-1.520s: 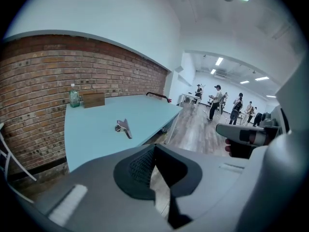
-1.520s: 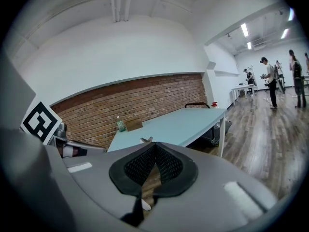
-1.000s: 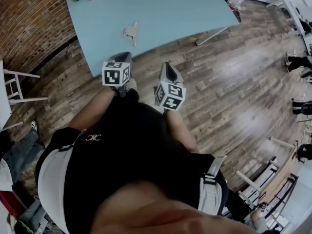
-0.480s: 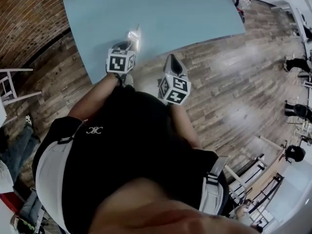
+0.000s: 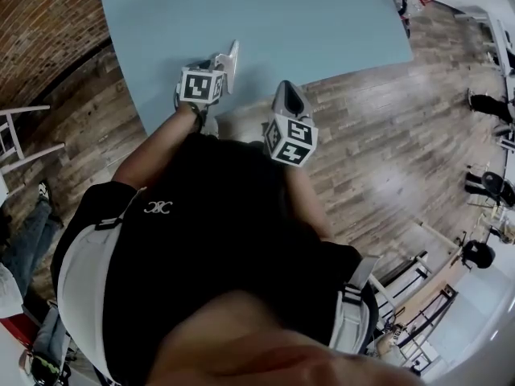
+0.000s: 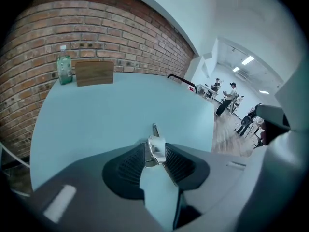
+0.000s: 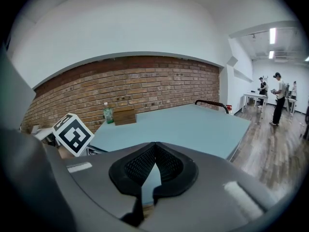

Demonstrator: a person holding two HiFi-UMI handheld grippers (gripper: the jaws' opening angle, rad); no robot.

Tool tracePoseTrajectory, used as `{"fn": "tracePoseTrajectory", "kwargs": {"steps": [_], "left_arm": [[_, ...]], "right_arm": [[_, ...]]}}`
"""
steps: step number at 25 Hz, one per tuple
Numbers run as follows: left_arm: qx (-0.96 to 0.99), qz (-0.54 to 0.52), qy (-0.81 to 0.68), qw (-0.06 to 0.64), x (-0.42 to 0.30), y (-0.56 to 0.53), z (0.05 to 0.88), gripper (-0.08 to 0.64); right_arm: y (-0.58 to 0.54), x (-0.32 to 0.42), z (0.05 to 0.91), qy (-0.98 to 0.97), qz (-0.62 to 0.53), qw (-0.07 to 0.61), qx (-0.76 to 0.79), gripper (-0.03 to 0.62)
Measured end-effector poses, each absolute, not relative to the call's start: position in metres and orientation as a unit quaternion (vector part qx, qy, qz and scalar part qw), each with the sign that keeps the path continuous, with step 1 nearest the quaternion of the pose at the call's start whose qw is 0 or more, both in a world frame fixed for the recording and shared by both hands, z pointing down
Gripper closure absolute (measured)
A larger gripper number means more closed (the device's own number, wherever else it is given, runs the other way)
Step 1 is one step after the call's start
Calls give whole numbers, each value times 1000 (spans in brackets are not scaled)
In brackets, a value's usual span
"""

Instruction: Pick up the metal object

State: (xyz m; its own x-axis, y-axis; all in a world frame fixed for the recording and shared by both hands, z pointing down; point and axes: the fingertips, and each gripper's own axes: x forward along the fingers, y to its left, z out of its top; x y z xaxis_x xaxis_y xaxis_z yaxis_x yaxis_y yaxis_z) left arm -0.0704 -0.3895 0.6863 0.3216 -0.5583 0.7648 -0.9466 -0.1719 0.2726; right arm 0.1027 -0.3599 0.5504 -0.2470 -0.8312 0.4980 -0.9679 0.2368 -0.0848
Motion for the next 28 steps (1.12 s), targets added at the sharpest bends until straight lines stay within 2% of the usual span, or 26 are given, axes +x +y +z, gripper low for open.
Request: {"fn": "tracePoseTrajectory", "kwargs": {"steps": [4,14,19,23,28], "left_arm": [[709,254,-521,402,-71,-395,695,428],[654,221,-505,518,-56,-395,724,423],[670,247,-485,505,-48,-401,721,494],[679,218,-489,503,-39,-404,707,557],[694,198,-510,469,-42,-410,690,557]], "right_arm": [[-368,112,552,-766,193,176,588,578],[-391,140,543,-767,187,168,591,577],[-398,146,548,-771,193,166,584,577],[-403,146,546,-779,194,162,574,577],[-411,141,548,-789,197,159,559,577]]}}
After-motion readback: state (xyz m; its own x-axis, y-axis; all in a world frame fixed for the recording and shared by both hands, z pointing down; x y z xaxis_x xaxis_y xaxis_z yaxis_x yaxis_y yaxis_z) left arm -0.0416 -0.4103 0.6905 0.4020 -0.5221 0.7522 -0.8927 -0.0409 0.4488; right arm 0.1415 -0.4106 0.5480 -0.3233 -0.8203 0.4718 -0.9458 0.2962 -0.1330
